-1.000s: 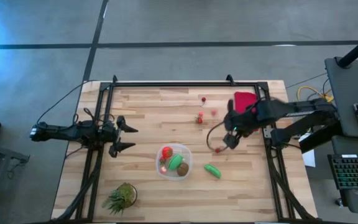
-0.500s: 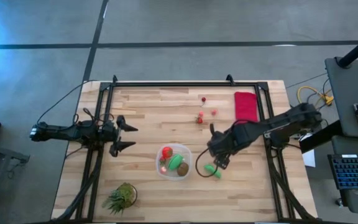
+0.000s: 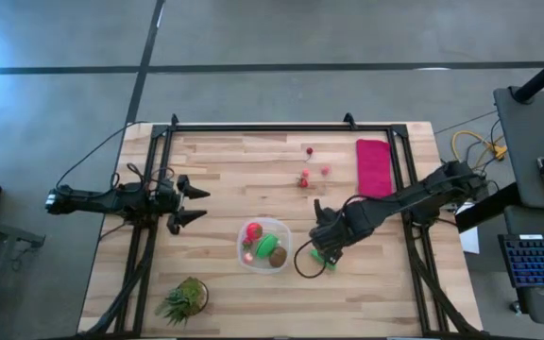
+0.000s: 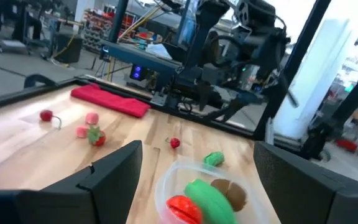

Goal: Pick and placing Produce into tupperware
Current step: Put the green pea into the bin, then put the red cherry into the bin

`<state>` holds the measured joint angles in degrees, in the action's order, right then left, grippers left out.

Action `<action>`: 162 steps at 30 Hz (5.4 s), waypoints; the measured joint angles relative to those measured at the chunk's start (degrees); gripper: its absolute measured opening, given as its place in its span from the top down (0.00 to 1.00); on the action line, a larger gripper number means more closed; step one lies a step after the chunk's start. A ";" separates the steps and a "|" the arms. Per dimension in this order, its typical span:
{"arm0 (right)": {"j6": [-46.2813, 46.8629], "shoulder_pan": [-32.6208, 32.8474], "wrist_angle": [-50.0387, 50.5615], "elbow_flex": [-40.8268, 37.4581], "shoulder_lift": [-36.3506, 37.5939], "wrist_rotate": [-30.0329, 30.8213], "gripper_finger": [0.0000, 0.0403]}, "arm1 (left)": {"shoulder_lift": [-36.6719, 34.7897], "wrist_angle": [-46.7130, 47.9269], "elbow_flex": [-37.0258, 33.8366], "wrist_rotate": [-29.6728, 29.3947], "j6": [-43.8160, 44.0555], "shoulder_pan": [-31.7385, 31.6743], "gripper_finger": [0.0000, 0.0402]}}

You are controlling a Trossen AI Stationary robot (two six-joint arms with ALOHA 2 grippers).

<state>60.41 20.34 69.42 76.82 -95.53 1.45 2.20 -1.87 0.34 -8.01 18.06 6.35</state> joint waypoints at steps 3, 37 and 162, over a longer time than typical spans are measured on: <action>2.18 0.84 -1.93 -0.01 0.05 -0.37 0.19 | 0.62 -0.02 0.00 -0.49 -2.41 0.00 0.27; 7.86 3.93 -11.47 -2.50 -7.03 -1.45 0.19 | 0.75 -0.81 -0.07 -3.98 -4.85 0.02 0.27; -15.10 -11.78 -36.38 11.44 -11.02 0.22 0.62 | 6.51 -0.66 -0.07 -2.91 -1.96 0.03 0.27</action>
<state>45.31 8.56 33.04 88.26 -106.54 1.67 8.71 -2.52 0.27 -10.92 16.10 6.38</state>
